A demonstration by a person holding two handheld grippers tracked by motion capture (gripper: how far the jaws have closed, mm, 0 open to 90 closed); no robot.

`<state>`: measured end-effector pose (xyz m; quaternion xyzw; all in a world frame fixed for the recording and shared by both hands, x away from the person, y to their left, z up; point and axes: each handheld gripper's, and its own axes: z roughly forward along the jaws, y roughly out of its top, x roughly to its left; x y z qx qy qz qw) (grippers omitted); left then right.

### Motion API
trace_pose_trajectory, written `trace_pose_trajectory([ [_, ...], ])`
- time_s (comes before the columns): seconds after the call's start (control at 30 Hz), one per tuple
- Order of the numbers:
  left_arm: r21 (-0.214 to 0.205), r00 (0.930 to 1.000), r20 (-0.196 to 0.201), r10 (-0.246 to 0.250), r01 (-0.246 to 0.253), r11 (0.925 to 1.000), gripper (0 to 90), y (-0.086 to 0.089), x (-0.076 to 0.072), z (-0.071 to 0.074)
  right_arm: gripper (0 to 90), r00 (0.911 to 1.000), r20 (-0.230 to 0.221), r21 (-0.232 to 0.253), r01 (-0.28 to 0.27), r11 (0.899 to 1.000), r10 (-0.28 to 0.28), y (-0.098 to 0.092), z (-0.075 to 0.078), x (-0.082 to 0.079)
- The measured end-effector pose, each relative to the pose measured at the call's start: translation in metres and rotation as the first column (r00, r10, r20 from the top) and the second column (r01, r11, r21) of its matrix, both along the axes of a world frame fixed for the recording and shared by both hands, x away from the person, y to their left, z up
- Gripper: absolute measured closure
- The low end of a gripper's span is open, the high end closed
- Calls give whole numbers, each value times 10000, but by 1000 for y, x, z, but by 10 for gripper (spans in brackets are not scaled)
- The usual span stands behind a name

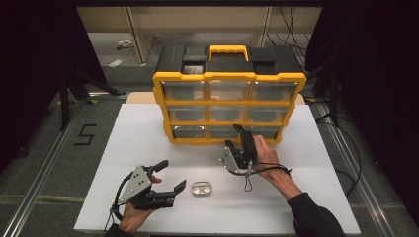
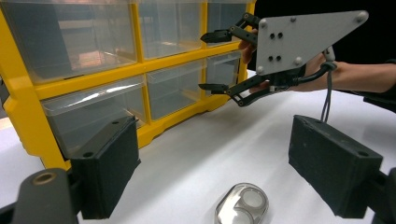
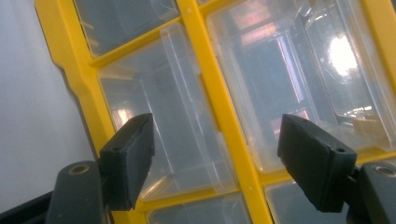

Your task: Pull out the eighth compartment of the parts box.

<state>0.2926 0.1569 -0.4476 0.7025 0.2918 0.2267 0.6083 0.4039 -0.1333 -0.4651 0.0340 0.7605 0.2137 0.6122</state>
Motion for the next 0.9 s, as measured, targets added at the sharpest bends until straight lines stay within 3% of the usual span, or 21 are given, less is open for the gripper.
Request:
trace_pose_trajectory([
  [0.23, -24, 10000, 48, 16, -16, 10000, 159, 0, 0, 0, 300, 9995, 324, -271, 18, 9996, -10, 4, -3, 5],
  [0.37, -13, 10000, 25, 13, -13, 10000, 160, 0, 0, 0, 307, 9996, 287, -272, 5, 9996, 3, 4, -4, 7],
  [0.9, -51, 10000, -10, 15, -15, 10000, 161, 0, -1, 0, 380, 9956, 924, -1038, 271, 9942, -174, 8, -12, 14],
])
